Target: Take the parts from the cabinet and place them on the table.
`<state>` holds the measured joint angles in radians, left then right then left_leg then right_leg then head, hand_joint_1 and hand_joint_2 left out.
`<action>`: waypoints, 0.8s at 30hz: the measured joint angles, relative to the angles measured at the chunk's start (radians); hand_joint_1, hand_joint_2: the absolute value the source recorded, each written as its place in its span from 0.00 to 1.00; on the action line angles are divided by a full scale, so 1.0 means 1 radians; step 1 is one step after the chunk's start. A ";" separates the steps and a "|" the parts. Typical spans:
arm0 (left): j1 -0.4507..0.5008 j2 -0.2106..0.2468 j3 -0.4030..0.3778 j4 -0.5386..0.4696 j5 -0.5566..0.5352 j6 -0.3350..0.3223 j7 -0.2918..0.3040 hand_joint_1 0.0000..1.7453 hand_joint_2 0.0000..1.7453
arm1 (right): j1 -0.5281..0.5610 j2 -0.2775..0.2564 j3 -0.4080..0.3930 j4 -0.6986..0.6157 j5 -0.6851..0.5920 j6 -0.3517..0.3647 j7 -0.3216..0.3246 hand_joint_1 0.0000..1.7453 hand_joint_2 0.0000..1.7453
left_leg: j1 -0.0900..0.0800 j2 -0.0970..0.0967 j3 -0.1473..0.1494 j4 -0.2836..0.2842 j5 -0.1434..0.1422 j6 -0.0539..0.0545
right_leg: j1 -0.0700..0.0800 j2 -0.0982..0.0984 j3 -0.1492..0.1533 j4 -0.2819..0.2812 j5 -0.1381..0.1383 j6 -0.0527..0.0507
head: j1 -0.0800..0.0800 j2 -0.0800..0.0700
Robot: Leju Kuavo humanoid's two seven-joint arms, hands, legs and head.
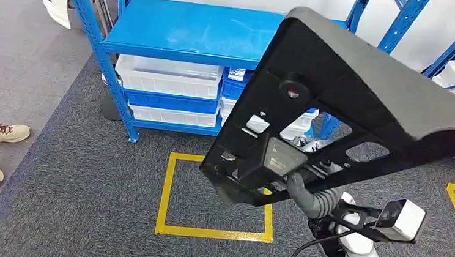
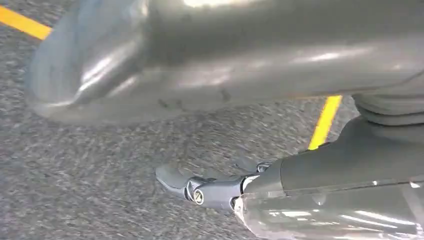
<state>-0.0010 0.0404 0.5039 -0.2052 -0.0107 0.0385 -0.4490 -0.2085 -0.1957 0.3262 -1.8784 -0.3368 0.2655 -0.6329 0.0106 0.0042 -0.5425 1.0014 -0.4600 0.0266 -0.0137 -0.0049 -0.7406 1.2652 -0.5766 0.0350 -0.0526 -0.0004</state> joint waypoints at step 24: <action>-0.002 -0.008 0.013 -0.005 -0.082 -0.025 -0.011 0.00 0.00 | 0.088 0.097 -0.052 -0.023 0.119 0.057 -0.064 0.99 1.00 | -0.004 -0.008 0.084 -0.008 -0.076 -0.039 | 0.012 -0.011 0.074 -0.243 0.222 -0.035 | 0.000 0.000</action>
<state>-0.0031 0.0320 0.5173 -0.2098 -0.0927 0.0134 -0.4597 -0.1206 -0.0988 0.2739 -1.9013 -0.2174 0.3223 -0.6973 0.0070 -0.0042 -0.4590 0.9935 -0.5356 -0.0121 -0.0017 -0.0155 -0.6661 1.0220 -0.3546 0.0001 -0.0526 -0.0004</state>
